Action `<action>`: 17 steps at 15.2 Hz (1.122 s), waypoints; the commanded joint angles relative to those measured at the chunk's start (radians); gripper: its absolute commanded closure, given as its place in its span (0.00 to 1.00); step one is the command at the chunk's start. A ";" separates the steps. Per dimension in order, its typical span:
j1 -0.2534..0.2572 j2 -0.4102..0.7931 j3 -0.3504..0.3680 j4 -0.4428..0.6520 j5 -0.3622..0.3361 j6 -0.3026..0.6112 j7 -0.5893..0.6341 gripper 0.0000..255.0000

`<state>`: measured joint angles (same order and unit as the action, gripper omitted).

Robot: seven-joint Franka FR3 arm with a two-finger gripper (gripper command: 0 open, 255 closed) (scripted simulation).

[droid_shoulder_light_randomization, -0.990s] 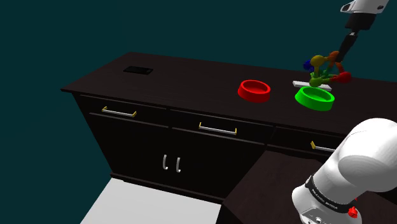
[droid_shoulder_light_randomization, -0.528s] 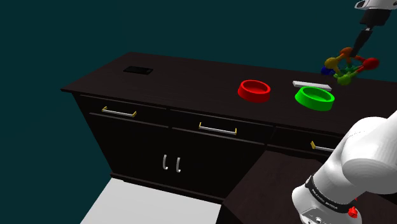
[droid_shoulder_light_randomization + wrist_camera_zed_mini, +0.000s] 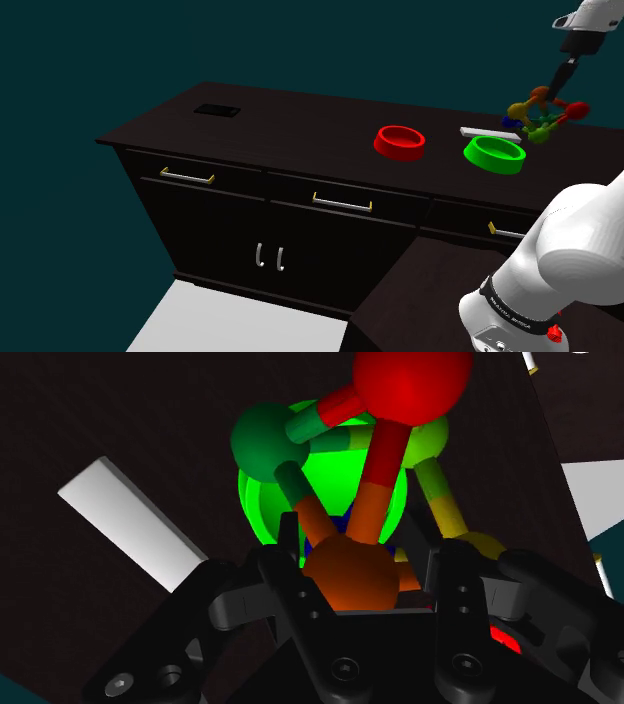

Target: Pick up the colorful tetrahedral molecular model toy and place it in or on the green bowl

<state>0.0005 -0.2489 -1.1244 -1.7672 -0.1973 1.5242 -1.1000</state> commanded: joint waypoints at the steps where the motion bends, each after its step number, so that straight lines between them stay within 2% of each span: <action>1: -0.004 -0.008 0.002 -0.030 -0.007 0.026 0.005 1.00; 13: -0.010 -0.012 -0.024 -0.194 -0.019 0.189 0.010 1.00; 17: -0.010 -0.012 -0.024 -0.194 -0.019 0.189 0.010 1.00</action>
<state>-0.0093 -0.2609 -1.1471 -1.9600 -0.2167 1.7121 -1.0895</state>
